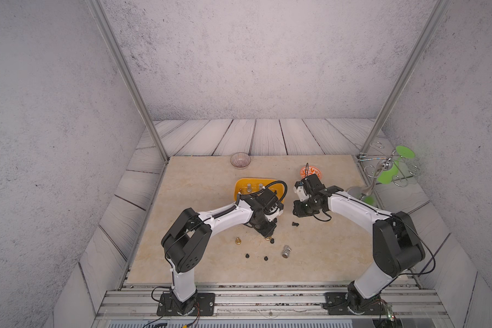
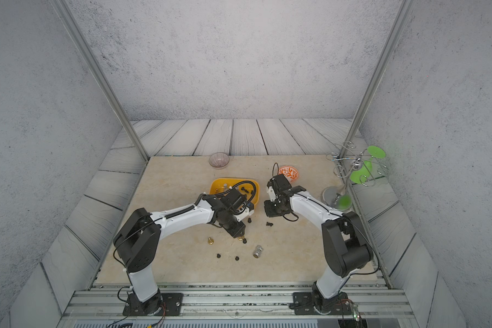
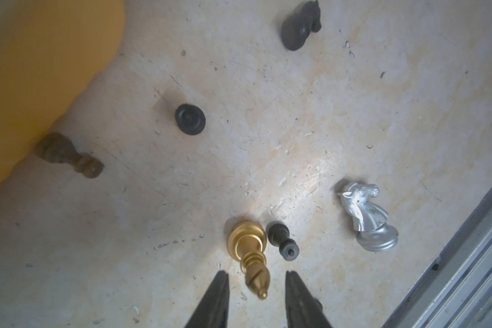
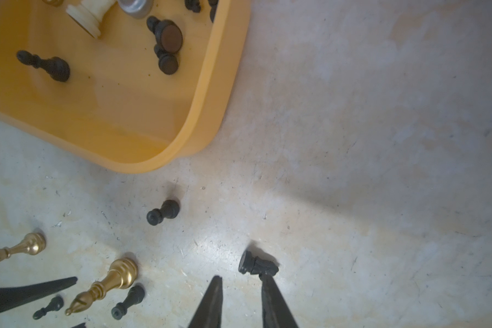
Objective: Put the chess pieces into the storage box
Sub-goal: Pick up the chess piece at the center of the board.
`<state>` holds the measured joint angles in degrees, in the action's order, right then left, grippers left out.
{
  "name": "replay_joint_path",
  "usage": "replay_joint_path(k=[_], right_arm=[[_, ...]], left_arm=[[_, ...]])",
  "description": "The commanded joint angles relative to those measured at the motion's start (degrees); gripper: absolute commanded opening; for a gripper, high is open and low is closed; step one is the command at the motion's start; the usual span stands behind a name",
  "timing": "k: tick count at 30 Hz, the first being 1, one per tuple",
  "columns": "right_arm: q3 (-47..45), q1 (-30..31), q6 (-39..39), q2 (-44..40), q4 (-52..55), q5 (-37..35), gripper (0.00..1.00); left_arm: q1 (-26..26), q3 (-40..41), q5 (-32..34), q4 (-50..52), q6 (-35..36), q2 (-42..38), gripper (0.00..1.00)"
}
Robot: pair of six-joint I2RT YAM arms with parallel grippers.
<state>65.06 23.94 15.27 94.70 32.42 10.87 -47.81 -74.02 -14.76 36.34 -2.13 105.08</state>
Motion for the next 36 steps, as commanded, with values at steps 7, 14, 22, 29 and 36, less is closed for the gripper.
replay_joint_path(k=[7,14,22,29,36], right_arm=[[-1.49,-0.69,1.07,-2.59,-0.08,0.11,0.27],[-1.60,-0.83,1.08,-2.54,0.00,-0.17,0.26],[-1.60,-1.17,0.99,-2.98,0.27,-0.55,0.26],[-1.42,-1.51,0.82,-3.66,0.84,-0.77,0.26],[-1.08,-1.73,0.38,-4.11,1.24,-0.59,0.26]], left_arm=[[-0.53,-1.46,-0.97,0.75,1.14,1.95,0.31],[-0.53,-1.56,-0.84,1.01,1.34,2.68,0.27],[-0.53,-1.96,1.23,1.55,1.47,2.47,0.10],[0.27,-3.83,8.67,4.49,1.68,-2.47,0.07],[4.98,-11.54,11.07,6.52,3.76,-4.88,0.07]])
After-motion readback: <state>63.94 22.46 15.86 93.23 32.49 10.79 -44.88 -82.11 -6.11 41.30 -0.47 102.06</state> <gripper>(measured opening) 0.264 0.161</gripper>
